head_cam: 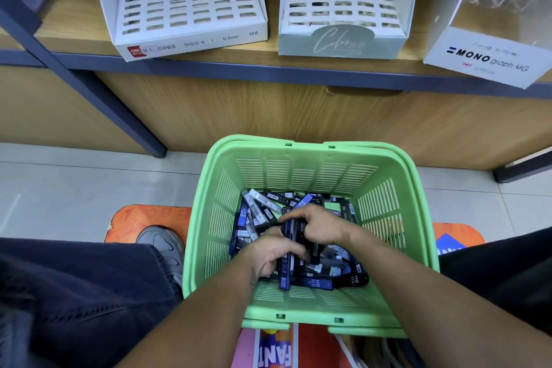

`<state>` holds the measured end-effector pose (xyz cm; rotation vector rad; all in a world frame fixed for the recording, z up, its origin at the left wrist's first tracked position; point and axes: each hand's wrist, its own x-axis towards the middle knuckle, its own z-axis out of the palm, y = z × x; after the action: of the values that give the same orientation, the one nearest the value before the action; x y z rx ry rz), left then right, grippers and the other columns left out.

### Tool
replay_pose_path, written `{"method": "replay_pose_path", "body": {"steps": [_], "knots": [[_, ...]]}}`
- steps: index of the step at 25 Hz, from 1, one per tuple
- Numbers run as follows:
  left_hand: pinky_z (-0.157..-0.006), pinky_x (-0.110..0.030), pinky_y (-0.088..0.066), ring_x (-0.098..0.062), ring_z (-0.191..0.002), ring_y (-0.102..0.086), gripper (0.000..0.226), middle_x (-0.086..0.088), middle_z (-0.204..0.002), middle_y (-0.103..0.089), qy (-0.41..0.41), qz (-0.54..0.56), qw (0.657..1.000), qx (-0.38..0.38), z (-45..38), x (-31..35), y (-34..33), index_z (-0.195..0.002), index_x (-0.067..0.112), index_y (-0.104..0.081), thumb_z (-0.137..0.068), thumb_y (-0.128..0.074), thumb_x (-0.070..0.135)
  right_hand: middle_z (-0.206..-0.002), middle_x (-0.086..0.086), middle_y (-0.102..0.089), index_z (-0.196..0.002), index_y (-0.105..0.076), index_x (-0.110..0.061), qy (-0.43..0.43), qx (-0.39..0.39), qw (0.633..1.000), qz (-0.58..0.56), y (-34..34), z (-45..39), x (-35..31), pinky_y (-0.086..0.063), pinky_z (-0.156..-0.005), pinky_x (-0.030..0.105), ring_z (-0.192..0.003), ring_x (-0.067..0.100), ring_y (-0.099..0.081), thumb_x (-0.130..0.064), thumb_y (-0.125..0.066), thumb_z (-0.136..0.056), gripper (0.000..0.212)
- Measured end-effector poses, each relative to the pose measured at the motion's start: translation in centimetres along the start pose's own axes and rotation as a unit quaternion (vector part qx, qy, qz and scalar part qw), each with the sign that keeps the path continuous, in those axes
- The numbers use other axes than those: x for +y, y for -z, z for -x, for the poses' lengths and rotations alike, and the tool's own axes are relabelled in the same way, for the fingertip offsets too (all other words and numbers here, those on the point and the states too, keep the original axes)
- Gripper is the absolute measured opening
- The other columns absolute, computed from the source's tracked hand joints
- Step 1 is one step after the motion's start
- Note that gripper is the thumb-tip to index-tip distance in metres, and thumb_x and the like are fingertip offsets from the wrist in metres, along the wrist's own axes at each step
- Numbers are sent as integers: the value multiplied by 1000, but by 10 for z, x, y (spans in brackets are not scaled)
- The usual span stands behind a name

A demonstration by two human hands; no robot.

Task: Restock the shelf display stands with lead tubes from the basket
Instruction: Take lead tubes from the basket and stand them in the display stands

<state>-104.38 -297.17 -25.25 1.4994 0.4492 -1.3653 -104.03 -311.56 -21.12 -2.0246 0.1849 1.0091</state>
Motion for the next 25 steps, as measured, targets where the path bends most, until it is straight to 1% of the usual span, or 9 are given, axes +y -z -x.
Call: {"method": "replay_pose_path", "body": {"steps": [2,5,7,9,11,13,15,20,25], "knots": [[-84,-35,-52,-22,-113,-57,87,-8,-120,-64,37,-24,999,-20,11,0,-3,-137,8,-39,-63,-84,-5,-143,8,-56,-143,-56,-28,-17,-35,999,20,-1,2,4,-35,-36,17,-40,-2,-52,17,-34,-85,76],[-55,-22,-53,-18,-89,-58,67,-6,-94,-61,66,-24,997,-20,11,-1,-4,-136,9,-41,-80,-73,-11,-156,10,-41,-147,-50,-35,-44,-92,995,9,-3,4,13,-36,-38,20,-46,4,-51,19,-37,-83,84],[-83,-25,-52,-22,-113,-51,77,-9,-108,-59,62,-30,998,-3,11,-3,-4,-145,9,-32,-81,-74,-5,-163,4,-31,-149,-47,-34,-59,-107,990,-66,-3,4,20,-40,-41,20,-68,7,-66,22,-37,-80,90],[-110,-41,-38,-28,-133,-44,92,-12,-139,-51,35,-22,999,9,11,1,-2,-146,11,-34,-70,-85,6,-159,0,-39,-149,-47,-24,-51,-82,979,-181,-1,2,24,-52,-59,22,-114,16,-66,24,-40,-80,84],[-100,-48,-50,-29,-120,-57,90,-10,-129,-58,-13,29,999,27,13,14,3,-134,11,-42,-60,-93,11,-150,6,-50,-144,-50,-13,-38,-21,954,-297,10,1,25,-57,-90,32,-123,21,-59,21,-49,-86,68],[-92,-52,-55,-30,-112,-65,101,-12,-123,-65,-42,74,996,25,16,33,13,-130,14,-44,-47,-100,14,-134,15,-62,-141,-51,-6,-34,14,929,-368,26,3,21,-55,-100,40,-113,26,-66,14,-61,-88,57],[-90,-55,-57,-35,-105,-71,101,-17,-119,-70,-62,96,993,9,31,55,20,-132,11,-46,-45,-98,9,-121,20,-68,-138,-51,-1,-14,24,922,-385,43,8,10,-56,-99,42,-110,30,-69,9,-69,-85,57],[-91,-54,-56,-37,-102,-72,45,-24,-111,-72,-113,60,991,-29,75,97,32,-122,-2,-64,-79,-79,1,-99,19,-74,-123,-60,7,42,71,927,-366,81,28,-34,-63,-80,35,-90,30,-74,15,-71,-81,44],[-65,-38,-61,-29,-78,-74,28,-24,-99,-74,-174,-4,984,-41,135,139,44,-111,0,-68,-84,-70,-5,-87,13,-75,-117,-60,6,131,52,931,-336,119,72,-87,-62,-64,28,-79,23,-74,12,-69,-84,35]]}}
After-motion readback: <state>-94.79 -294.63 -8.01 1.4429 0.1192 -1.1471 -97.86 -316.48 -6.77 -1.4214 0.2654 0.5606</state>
